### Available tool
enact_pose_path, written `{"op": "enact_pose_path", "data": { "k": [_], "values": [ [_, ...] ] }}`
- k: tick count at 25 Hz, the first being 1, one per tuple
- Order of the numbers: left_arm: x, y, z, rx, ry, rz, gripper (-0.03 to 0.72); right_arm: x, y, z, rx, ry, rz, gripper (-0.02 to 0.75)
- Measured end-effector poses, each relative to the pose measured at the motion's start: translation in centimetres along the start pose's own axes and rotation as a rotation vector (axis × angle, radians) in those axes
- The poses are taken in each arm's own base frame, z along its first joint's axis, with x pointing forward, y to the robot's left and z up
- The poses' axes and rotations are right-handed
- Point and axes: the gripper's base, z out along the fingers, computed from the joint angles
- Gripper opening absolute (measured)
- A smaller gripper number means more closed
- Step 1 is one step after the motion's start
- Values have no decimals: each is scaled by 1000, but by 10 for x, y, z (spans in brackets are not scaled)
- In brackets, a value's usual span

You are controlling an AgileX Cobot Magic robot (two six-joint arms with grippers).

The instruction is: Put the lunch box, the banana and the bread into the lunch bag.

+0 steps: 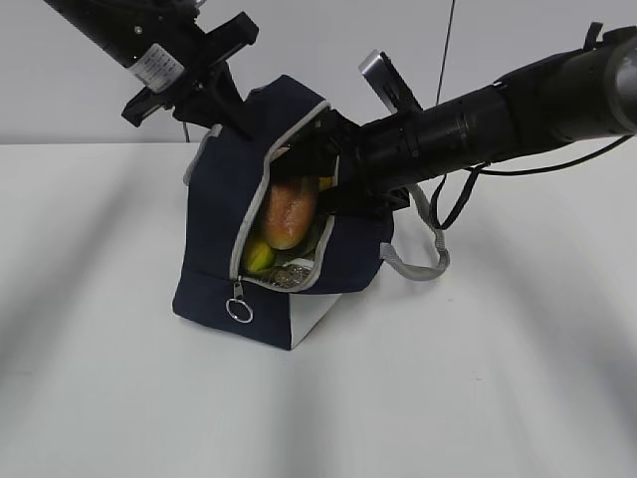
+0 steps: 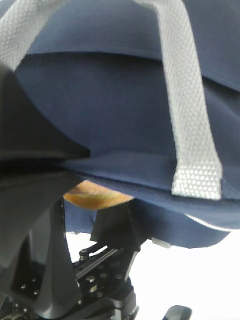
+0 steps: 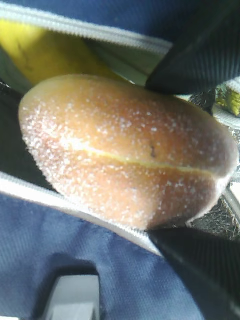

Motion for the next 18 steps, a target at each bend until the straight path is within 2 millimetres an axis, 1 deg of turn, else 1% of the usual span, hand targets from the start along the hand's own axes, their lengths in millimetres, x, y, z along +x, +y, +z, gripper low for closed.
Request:
{"op": "enact_pose_path", "data": {
  "k": [4, 6, 10, 12, 15, 18],
  "values": [
    [0, 0, 0, 1, 0, 8, -3, -1, -1, -2, -7, 1, 5, 651],
    [0, 0, 0, 3, 0, 11, -3, -3, -5, -8, -17, -1, 16, 651],
    [0, -1, 0, 7, -1, 17, -3, -11, -5, -34, -50, -24, 16, 650],
    [0, -1, 0, 7, -1, 17, -3, -17, 1, -50, -63, -46, 2, 645],
    [0, -1, 0, 7, -1, 20, -3, -22, 15, -71, -75, -75, -42, 636],
    [0, -1, 0, 7, -1, 21, -3, -22, 27, -84, -52, -60, -111, 624]
  ]
}}
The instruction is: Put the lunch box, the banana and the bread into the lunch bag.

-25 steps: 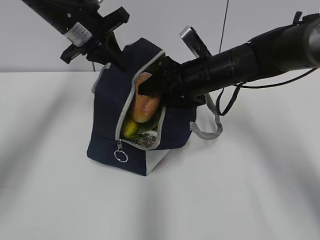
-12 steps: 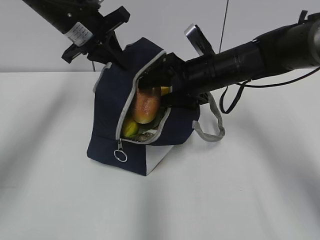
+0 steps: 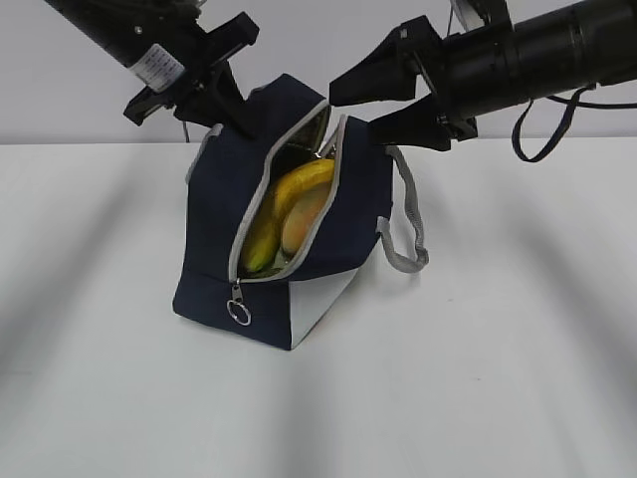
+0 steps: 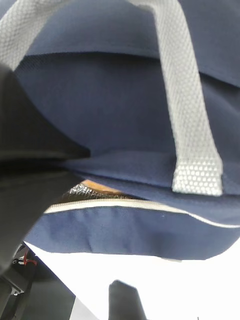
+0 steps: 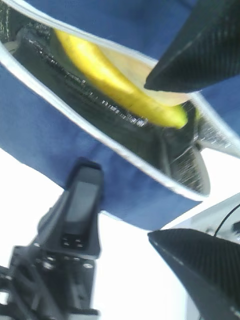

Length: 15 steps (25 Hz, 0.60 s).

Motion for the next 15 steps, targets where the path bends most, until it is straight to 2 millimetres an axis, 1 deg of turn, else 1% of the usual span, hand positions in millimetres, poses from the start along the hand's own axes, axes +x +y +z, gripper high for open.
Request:
{"op": "enact_pose_path", "data": {
  "k": [3, 7, 10, 15],
  "values": [
    [0, 0, 0, 0, 0, 3, -3, 5, 1, -5, 64, 66, -13, 613],
    [0, 0, 0, 0, 0, 3, -3, 13, -10, -8, 197, 160, 29, 601],
    [0, 0, 0, 0, 0, 3, -3, 14, -14, -9, 246, 163, 56, 593],
    [0, 0, 0, 0, 0, 5, -3, 11, -17, -10, 277, 130, 77, 591]
  ]
}}
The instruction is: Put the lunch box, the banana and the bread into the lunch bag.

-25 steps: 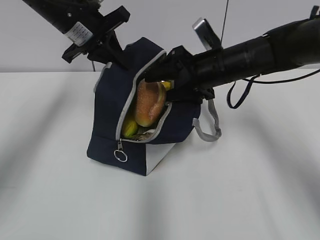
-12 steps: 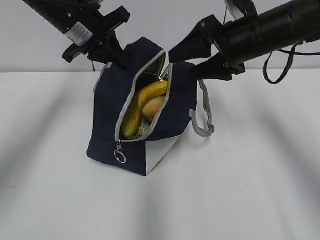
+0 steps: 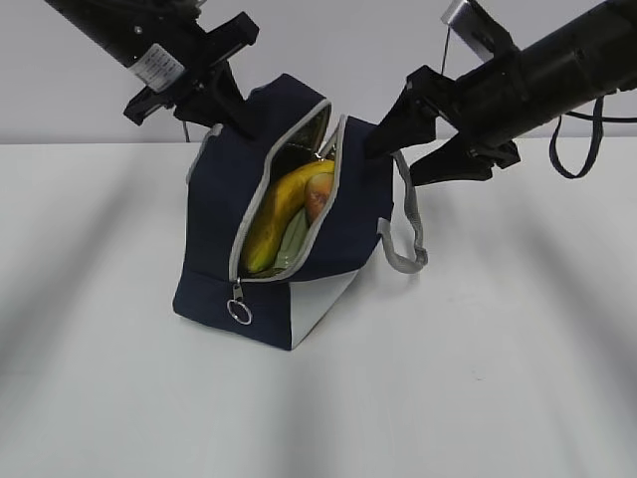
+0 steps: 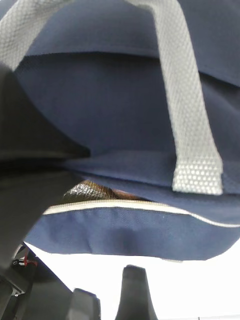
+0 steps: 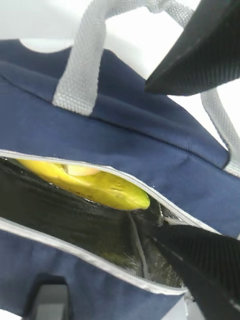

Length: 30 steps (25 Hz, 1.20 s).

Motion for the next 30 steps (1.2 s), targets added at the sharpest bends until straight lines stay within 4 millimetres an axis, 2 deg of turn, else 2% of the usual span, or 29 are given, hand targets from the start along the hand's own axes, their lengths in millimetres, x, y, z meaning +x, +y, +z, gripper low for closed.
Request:
{"op": "enact_pose_path", "data": {
  "k": [4, 12, 14, 19, 20, 22, 25, 30],
  "values": [
    [0, 0, 0, 0, 0, 1, -3, 0, -6, 7, -4, 2, 26, 590],
    [0, 0, 0, 0, 0, 1, -3, 8, -27, 45, -64, 59, 154, 571],
    [0, 0, 0, 0, 0, 1, -3, 9, -28, 50, -68, 67, 155, 506],
    [0, 0, 0, 0, 0, 1, -3, 9, -26, 52, -78, 70, 140, 108],
    [0, 0, 0, 0, 0, 1, -3, 7, -25, 51, -82, 73, 131, 50],
    [0, -1, 0, 3, 0, 1, -3, 3, -19, 47, -105, 85, 109, 4],
    [1, -9, 5, 24, 2, 10, -3, -6, -10, 39, -130, 109, 50, -5],
    [10, -38, 21, 67, 42, 56, -3, -24, 3, 19, -71, 175, -28, -6]
  ]
}}
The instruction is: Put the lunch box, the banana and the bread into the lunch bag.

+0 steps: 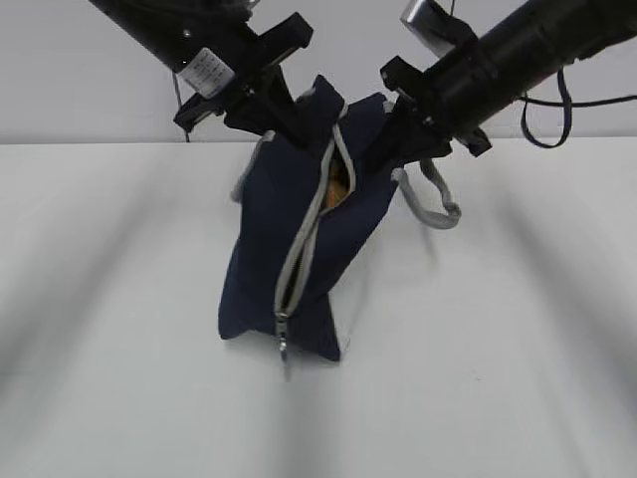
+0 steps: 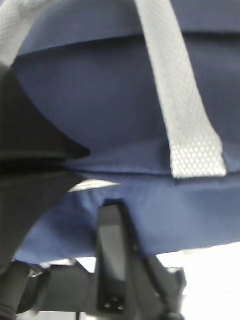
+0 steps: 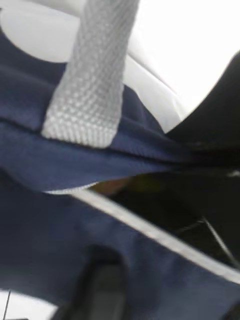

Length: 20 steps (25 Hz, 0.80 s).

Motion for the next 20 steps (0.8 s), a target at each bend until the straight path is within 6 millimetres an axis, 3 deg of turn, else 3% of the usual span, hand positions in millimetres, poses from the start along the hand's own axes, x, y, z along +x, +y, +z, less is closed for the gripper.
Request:
{"op": "enact_pose_path", "data": {
  "k": [5, 9, 20],
  "values": [
    [7, -26, 17, 28, 24, 50, -3, -18, 9, -29, 172, 13, -57, -8],
    [3, -33, 21, 28, -41, 62, -3, -27, 13, -43, 260, -3, -102, -8],
    [-1, -30, 21, -1, -87, 57, -3, -28, -2, -32, 294, 35, -88, -8]
  ]
}}
